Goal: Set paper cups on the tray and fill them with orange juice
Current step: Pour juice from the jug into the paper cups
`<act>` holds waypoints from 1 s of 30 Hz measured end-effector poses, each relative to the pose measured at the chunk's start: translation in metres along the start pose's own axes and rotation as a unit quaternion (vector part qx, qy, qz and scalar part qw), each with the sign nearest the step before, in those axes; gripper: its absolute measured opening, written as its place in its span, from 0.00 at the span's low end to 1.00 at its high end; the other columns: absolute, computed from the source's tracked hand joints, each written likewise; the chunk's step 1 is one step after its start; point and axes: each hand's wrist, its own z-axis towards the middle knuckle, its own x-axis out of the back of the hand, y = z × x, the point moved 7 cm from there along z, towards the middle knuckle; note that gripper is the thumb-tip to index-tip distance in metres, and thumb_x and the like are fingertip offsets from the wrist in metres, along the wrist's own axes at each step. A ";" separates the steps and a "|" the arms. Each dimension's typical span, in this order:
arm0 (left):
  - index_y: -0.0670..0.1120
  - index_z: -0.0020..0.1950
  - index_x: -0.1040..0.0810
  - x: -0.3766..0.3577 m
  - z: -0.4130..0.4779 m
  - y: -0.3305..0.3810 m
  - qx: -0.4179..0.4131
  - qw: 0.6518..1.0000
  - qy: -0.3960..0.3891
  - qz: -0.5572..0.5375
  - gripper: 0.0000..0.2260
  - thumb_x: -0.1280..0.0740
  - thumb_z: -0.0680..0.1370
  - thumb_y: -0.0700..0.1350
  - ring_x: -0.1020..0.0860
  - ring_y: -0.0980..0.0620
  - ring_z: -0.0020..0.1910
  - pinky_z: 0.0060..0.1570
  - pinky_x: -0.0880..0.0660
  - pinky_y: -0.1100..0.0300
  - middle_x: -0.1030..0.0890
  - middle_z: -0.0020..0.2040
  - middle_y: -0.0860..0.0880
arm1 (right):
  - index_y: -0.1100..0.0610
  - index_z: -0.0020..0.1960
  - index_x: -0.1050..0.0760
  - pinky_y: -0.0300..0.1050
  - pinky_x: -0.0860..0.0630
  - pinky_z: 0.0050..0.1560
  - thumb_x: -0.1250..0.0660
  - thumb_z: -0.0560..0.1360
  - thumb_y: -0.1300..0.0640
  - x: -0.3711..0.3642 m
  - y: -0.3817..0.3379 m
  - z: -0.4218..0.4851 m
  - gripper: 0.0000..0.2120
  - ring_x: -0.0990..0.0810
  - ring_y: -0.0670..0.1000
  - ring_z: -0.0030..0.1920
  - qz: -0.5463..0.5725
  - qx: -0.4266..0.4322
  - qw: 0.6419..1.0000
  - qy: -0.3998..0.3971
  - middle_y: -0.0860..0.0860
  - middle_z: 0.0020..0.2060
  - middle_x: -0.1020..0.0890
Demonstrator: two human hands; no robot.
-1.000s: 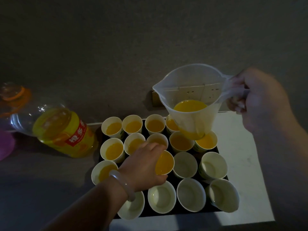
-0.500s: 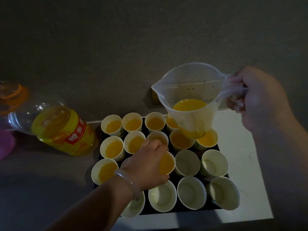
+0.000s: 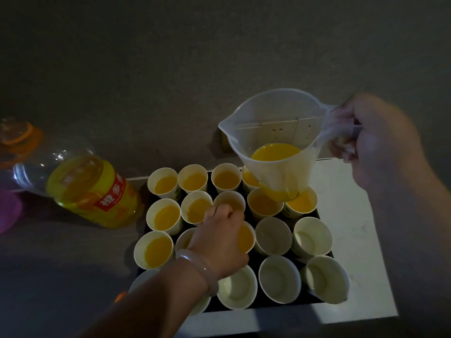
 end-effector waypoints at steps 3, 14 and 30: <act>0.53 0.65 0.35 -0.001 0.000 -0.002 0.010 1.000 -0.010 -0.007 0.26 0.29 0.70 0.54 0.40 0.49 0.65 0.53 0.30 0.59 0.38 0.65 0.52 | 0.54 0.18 0.27 0.36 0.42 0.20 0.38 0.69 0.57 -0.001 -0.001 -0.003 0.20 0.37 0.43 0.16 0.008 0.000 1.000 -0.005 0.46 0.17 0.30; 0.53 0.63 0.35 -0.003 0.000 -0.008 0.020 0.998 -0.048 0.022 0.26 0.27 0.69 0.51 0.39 0.46 0.65 0.59 0.29 0.52 0.37 0.65 0.49 | 0.56 0.25 0.27 0.38 0.42 0.22 0.37 0.71 0.58 -0.004 -0.001 -0.009 0.16 0.37 0.45 0.18 -0.002 -0.010 1.000 0.000 0.48 0.20 0.31; 0.58 0.72 0.39 -0.005 -0.001 -0.012 -0.021 0.997 -0.062 0.051 0.37 0.27 0.68 0.61 0.42 0.47 0.68 0.65 0.34 0.52 0.39 0.68 0.50 | 0.55 0.30 0.29 0.33 0.39 0.20 0.37 0.72 0.57 -0.004 -0.003 -0.013 0.12 0.33 0.43 0.18 -0.031 -0.022 0.999 0.023 0.45 0.19 0.27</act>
